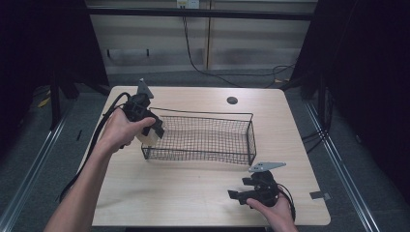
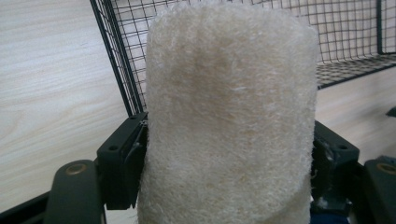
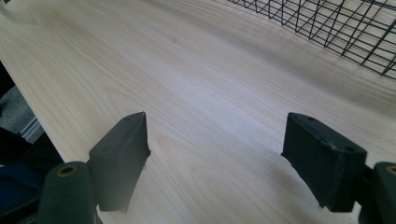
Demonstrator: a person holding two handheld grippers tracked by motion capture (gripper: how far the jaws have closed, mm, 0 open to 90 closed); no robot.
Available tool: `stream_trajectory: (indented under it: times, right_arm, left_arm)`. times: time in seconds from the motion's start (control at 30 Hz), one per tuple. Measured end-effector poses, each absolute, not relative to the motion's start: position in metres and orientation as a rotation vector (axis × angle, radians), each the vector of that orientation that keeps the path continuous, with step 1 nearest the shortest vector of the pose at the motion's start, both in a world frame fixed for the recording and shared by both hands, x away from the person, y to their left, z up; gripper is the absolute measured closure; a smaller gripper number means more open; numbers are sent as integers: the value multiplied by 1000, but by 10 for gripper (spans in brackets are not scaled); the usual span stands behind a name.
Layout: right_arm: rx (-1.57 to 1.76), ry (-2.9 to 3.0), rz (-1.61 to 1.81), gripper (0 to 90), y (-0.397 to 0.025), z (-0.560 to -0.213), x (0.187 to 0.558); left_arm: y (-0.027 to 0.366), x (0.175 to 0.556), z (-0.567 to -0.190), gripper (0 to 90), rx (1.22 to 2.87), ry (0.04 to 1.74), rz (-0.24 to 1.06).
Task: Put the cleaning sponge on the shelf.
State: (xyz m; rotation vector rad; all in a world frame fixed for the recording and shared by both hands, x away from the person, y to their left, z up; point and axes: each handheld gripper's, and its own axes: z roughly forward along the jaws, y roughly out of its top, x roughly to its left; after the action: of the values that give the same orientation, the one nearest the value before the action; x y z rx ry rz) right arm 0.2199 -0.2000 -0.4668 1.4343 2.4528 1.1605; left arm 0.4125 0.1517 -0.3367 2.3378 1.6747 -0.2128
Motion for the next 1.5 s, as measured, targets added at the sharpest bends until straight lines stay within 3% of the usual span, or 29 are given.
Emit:
stream_trajectory:
  times: [0.77, 1.5]
  right_arm:
    - [1438, 2459, 1167, 220, -200, -467, 219]
    - [1447, 2459, 1179, 217, -200, -467, 219]
  left_arm:
    - [117, 430, -371, 265, 2343, 1828, -141]
    - [111, 442, -407, 265, 2334, 1927, -133]
